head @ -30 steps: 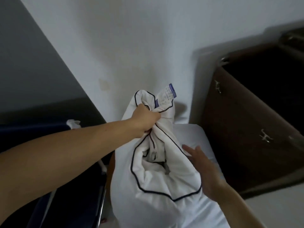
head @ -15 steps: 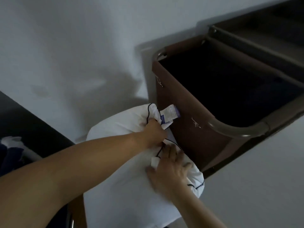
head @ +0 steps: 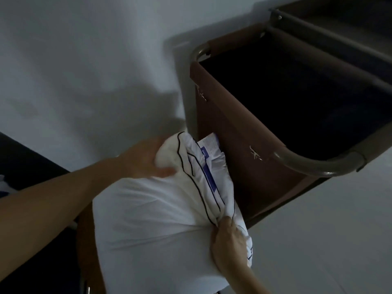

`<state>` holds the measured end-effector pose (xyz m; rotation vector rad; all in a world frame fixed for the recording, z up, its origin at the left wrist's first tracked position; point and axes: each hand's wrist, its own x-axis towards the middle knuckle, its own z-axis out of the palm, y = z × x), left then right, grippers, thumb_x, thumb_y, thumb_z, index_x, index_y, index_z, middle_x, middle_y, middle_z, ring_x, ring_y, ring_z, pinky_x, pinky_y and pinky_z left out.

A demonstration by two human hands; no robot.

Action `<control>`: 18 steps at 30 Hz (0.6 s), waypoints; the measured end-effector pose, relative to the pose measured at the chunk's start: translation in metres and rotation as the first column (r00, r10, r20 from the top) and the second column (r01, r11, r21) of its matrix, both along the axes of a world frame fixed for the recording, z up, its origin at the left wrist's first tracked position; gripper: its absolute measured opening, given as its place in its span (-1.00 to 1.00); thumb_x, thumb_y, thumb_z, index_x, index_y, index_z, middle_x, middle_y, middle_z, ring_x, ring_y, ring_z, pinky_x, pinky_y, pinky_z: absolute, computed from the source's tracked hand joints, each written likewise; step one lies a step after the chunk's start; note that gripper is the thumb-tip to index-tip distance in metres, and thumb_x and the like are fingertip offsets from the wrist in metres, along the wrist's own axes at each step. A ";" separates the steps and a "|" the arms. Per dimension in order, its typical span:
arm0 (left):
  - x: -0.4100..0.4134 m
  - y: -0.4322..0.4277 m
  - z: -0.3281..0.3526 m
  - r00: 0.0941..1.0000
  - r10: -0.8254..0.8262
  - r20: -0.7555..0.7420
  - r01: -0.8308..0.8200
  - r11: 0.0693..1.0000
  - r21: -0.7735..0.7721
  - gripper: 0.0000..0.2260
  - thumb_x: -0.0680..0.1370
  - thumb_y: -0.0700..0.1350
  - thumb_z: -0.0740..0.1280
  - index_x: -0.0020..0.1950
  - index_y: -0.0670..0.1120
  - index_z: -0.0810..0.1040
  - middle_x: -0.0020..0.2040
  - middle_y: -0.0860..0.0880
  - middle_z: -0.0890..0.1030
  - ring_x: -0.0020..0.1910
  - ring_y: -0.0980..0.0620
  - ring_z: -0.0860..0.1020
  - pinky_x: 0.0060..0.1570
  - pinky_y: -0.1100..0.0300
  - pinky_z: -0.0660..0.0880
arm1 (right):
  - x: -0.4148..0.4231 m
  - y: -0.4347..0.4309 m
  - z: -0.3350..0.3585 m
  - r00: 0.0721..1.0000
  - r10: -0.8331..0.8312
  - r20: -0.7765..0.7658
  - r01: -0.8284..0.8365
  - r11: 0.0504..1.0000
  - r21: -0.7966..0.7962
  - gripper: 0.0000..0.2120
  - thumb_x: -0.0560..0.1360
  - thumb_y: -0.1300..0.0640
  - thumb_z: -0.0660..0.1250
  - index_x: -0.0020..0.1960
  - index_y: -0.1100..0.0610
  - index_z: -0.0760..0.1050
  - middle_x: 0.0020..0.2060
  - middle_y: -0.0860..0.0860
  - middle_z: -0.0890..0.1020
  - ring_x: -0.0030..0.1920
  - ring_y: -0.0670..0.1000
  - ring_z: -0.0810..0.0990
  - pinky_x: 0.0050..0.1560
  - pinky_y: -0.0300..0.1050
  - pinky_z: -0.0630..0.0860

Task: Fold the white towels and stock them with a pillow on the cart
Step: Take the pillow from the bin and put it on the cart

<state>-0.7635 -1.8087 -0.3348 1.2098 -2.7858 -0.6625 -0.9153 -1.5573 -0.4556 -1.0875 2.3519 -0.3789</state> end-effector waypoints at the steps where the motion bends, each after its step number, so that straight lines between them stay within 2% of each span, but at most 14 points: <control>1: -0.004 -0.006 -0.003 0.999 -0.024 0.029 0.022 0.999 0.049 0.05 0.16 0.67 0.12 0.44 0.01 0.36 0.32 -0.03 0.51 0.28 -0.07 0.49 0.27 0.10 0.39 | -0.003 0.003 -0.002 0.997 -0.070 0.031 0.069 0.997 0.038 -0.94 0.62 0.02 0.12 -0.02 -0.03 0.30 -0.12 -0.04 0.57 -0.09 0.11 0.59 -0.16 0.00 0.49; 3: -0.026 -0.017 -0.011 1.000 0.026 0.012 -0.026 0.999 -0.025 -0.13 0.29 0.61 0.12 0.34 0.01 0.42 0.22 -0.04 0.56 0.19 -0.10 0.54 0.18 0.06 0.45 | -0.010 0.009 -0.014 0.983 -0.157 0.093 0.154 0.987 0.040 -0.87 0.60 -0.02 0.09 -0.09 -0.03 0.20 -0.17 -0.02 0.57 -0.10 0.13 0.58 -0.20 -0.03 0.47; 6: -0.076 -0.029 -0.042 0.995 0.096 -0.011 -0.097 0.986 -0.136 -0.48 0.55 0.33 0.18 0.29 -0.04 0.45 0.18 -0.15 0.60 0.17 -0.20 0.56 0.15 0.02 0.46 | -0.022 0.012 -0.034 0.940 -0.269 0.209 0.274 0.962 0.004 -0.77 0.61 -0.07 0.12 -0.16 -0.02 0.18 -0.26 -0.03 0.52 -0.21 0.12 0.53 -0.18 0.02 0.48; 9: -0.109 -0.029 -0.085 0.992 0.055 0.113 -0.026 0.970 -0.242 -0.43 0.53 0.40 -0.02 0.30 0.07 0.43 0.16 -0.12 0.62 0.10 -0.19 0.59 0.08 -0.01 0.53 | -0.037 0.014 -0.052 0.918 -0.300 0.261 0.291 0.954 0.072 -0.77 0.60 -0.02 0.18 -0.18 -0.01 0.23 -0.21 -0.03 0.52 -0.14 0.15 0.53 -0.08 0.06 0.52; 10: -0.115 -0.026 -0.100 0.989 0.026 0.147 0.016 0.959 -0.282 -0.43 0.52 0.39 -0.06 0.30 0.10 0.43 0.14 -0.11 0.63 0.07 -0.18 0.60 0.04 -0.02 0.54 | -0.042 0.015 -0.057 0.922 -0.291 0.256 0.274 0.956 0.100 -0.80 0.60 -0.01 0.20 -0.16 0.00 0.28 -0.15 -0.01 0.54 -0.07 0.17 0.55 -0.02 0.06 0.52; 13: -0.128 -0.014 -0.129 0.982 -0.038 0.185 0.110 0.911 -0.397 -0.60 0.62 0.25 0.08 0.30 0.07 0.46 0.13 -0.08 0.63 0.02 -0.18 0.61 -0.04 0.02 0.52 | -0.050 0.011 -0.052 0.969 -0.180 0.167 0.135 0.959 0.249 -0.86 0.59 0.00 0.17 0.03 0.07 0.38 0.10 0.09 0.56 0.14 0.20 0.53 0.11 0.02 0.47; 15: -0.133 -0.008 -0.132 0.981 -0.039 0.192 0.120 0.894 -0.431 -0.64 0.63 0.19 0.12 0.32 0.07 0.46 0.13 -0.07 0.63 0.01 -0.19 0.61 -0.06 0.01 0.50 | -0.049 -0.003 -0.037 0.989 -0.132 0.065 0.110 0.956 0.273 -0.70 0.56 -0.01 0.18 0.24 0.10 0.36 0.25 0.11 0.46 0.29 0.19 0.43 0.25 0.06 0.37; 16: -0.134 -0.010 -0.131 0.980 -0.021 0.199 0.105 0.901 -0.420 -0.65 0.63 0.17 0.12 0.33 0.08 0.45 0.14 -0.07 0.62 0.02 -0.19 0.61 -0.05 0.01 0.51 | -0.046 -0.013 -0.025 0.992 -0.126 -0.012 0.126 0.977 0.174 -0.60 0.53 -0.01 0.22 0.32 0.12 0.34 0.31 0.12 0.41 0.35 0.20 0.37 0.30 0.10 0.33; 18: -0.132 -0.019 -0.128 0.974 0.031 0.226 0.052 0.935 -0.352 -0.68 0.65 0.13 0.10 0.34 0.06 0.43 0.15 -0.10 0.61 0.04 -0.20 0.61 -0.05 0.02 0.52 | -0.030 -0.031 -0.002 0.987 -0.063 -0.149 0.031 0.978 -0.208 -0.47 0.51 -0.06 0.20 0.43 0.12 0.32 0.43 0.16 0.36 0.44 0.26 0.30 0.36 0.23 0.28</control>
